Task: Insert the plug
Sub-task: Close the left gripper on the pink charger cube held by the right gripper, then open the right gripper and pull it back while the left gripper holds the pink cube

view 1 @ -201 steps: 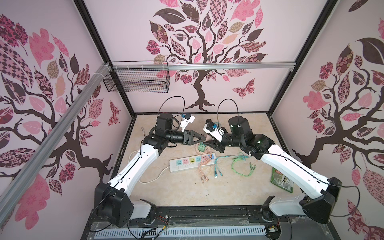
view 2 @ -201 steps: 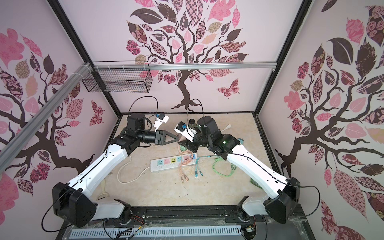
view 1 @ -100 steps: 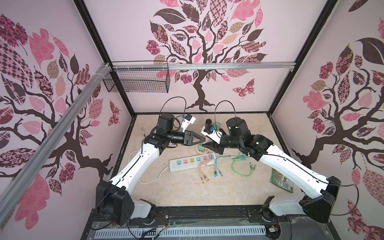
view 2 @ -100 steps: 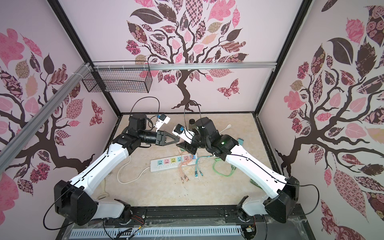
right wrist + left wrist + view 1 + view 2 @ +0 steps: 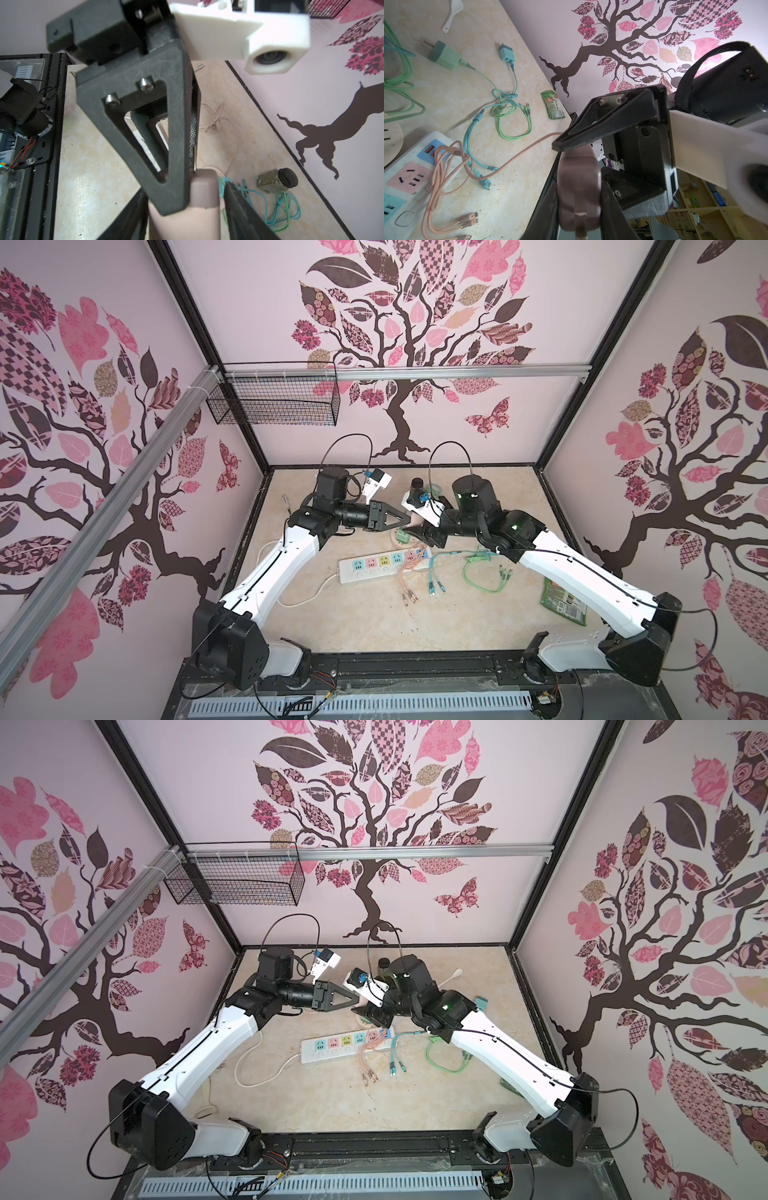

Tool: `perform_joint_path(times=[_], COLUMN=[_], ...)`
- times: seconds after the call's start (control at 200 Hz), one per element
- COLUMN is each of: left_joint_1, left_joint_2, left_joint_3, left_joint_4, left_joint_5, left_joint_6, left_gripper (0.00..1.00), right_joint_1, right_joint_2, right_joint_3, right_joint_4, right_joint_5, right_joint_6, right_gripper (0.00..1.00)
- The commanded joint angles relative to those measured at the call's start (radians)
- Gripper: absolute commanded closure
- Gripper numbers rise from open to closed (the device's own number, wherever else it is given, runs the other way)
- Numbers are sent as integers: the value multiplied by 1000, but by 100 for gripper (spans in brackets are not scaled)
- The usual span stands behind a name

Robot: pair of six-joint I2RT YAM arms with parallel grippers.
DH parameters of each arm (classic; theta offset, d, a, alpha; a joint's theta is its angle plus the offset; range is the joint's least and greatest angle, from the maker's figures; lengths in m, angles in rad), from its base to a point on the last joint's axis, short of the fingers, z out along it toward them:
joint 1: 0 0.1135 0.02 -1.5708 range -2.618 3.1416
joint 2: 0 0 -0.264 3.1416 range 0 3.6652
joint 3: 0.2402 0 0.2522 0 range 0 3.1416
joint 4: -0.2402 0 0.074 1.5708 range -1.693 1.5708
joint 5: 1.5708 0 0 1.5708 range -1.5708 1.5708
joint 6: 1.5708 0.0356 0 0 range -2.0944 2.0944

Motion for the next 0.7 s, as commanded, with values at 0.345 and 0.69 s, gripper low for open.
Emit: perform_joint_path(times=[0.345, 0.69], left_joint_1=[-4, -4], left_joint_2=[27, -21], left_joint_3=[5, -91], left_joint_4=[238, 562], left_joint_5=[-197, -210], left_joint_6=[-74, -216], left_gripper=[100, 100], right_joint_1=[-264, -324], right_joint_2=[-257, -260], right_joint_3=[-235, -532], right_joint_4=[328, 1076], right_joint_5=[-313, -535], right_joint_6=[539, 1183], right_gripper=[25, 25])
